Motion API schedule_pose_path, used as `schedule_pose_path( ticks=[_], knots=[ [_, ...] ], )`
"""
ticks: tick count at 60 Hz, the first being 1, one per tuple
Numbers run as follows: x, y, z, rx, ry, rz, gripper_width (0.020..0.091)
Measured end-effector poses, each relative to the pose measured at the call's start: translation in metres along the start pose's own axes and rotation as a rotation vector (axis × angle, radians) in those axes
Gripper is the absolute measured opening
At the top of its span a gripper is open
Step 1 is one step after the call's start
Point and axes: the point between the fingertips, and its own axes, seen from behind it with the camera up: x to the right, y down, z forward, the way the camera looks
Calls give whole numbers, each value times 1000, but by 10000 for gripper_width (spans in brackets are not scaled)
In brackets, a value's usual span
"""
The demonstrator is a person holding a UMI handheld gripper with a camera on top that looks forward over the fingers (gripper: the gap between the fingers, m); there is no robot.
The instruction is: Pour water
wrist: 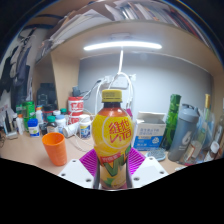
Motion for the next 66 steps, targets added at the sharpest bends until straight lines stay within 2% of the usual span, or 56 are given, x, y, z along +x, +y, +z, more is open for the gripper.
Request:
schedule_pose_path(
  ticks=[18,24,30,36,40,53,66],
  knots=[
    [16,10,4,75,19,72,431],
    [16,10,4,77,13,67,453],
    [18,13,3,31,22,53,557],
    [24,31,-7,-75,52,23,857],
    [21,36,-23,-90,42,21,851],
    [-12,14,-126,-25,-38,3,851],
    [-44,17,-236,14,-95,-38,851]
  ],
)
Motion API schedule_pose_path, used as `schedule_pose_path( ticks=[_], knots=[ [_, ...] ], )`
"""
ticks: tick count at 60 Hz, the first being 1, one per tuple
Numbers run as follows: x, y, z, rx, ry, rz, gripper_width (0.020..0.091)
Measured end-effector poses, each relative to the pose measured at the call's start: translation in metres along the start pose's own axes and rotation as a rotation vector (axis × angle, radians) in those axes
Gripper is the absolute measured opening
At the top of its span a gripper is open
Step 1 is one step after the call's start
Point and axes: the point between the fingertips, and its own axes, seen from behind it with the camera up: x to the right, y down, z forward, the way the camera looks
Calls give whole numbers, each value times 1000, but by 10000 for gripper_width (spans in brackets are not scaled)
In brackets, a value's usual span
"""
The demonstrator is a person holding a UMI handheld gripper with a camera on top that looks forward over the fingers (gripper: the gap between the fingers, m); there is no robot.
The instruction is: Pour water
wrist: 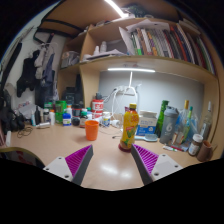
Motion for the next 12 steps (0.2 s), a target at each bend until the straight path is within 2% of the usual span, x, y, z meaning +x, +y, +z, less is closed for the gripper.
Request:
schedule_pose_path(
  ticks=[7,12],
  knots=[
    [-13,8,-40,4,-23,-1,852],
    [-12,6,-64,34,-11,15,851]
  ],
)
